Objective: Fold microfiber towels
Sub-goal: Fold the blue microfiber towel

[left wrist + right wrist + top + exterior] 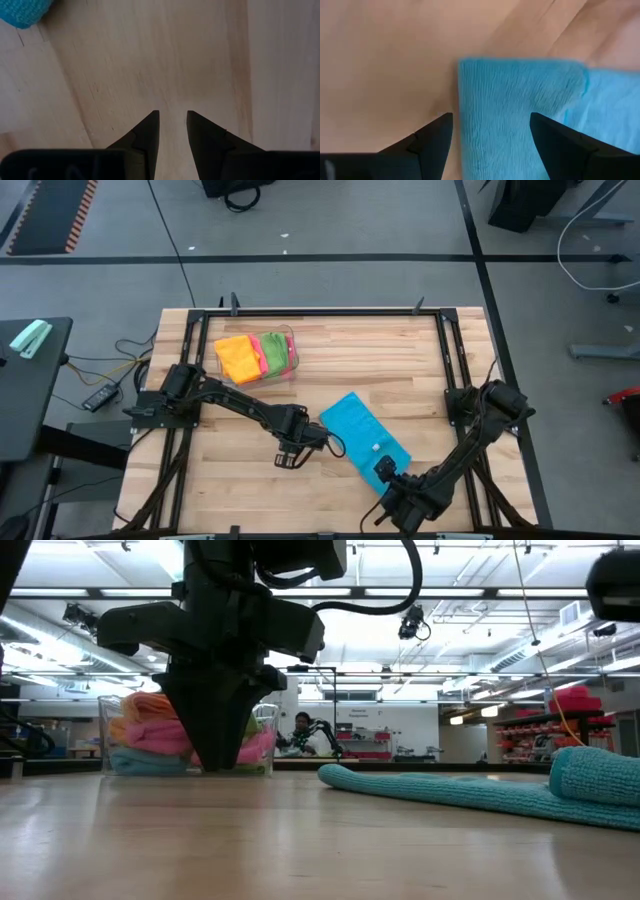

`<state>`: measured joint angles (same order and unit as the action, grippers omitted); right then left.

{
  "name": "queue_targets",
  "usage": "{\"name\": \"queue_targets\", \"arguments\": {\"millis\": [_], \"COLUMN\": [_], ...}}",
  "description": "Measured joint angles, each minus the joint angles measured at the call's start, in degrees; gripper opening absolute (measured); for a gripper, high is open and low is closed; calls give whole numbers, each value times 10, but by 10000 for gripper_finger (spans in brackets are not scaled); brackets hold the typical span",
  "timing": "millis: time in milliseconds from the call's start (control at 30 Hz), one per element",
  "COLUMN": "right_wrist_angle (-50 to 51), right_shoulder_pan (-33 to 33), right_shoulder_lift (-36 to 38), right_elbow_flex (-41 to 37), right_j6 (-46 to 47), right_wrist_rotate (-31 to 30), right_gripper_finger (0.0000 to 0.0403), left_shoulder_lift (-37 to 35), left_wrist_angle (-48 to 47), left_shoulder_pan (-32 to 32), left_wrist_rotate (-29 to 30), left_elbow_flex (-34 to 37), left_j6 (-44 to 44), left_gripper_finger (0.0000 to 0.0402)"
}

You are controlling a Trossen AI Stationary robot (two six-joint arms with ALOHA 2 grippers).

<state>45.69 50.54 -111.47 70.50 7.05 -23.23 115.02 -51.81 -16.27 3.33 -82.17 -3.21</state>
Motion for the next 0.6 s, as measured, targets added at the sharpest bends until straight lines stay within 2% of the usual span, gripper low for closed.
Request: {"name": "queue_targets", "arguments": {"millis": [333,600], "right_wrist_angle": [40,-23], "right_shoulder_pan": [17,23], "right_shoulder_lift": [-17,-11], "right_elbow_flex": [-1,-54], "right_j6": [-2,-3], "right_wrist_rotate": [-52,-59], "right_gripper_finger": [273,244], "left_shoulder_lift": [0,0], "left_wrist_angle": [-3,-5], "left_shoulder_pan": [0,0], "left_wrist_rotate": [0,0], "left_elbow_flex": [0,0], "left_j6": [0,-3], "left_gripper_finger": [107,107]}}
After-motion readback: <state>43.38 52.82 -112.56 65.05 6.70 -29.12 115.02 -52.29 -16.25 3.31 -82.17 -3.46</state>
